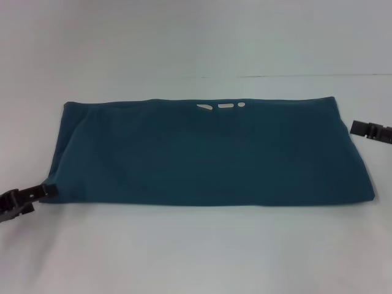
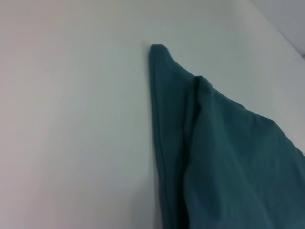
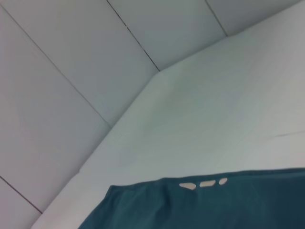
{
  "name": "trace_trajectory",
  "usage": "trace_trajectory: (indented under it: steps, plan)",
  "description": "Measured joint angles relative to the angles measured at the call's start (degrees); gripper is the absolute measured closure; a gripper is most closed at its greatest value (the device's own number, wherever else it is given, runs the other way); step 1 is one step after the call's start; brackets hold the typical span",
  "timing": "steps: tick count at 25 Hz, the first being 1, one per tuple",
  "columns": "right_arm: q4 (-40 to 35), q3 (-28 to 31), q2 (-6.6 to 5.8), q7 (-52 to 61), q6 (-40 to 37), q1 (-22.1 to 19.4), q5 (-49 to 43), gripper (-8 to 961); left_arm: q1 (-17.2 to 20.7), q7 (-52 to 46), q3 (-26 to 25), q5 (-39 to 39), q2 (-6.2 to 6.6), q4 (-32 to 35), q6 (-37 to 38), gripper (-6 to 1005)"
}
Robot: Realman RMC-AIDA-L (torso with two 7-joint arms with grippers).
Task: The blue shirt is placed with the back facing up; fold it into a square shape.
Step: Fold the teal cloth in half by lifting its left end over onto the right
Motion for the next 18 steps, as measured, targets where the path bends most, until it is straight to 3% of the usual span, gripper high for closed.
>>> trace_trajectory:
  steps: [18]
  plan:
    - [-0.10, 0.30, -1.06, 0.03, -0.11, -0.14, 1.45, 37, -1.83, -3.94, 2.34, 0.15, 0.06, -2.54, -4.94, 102]
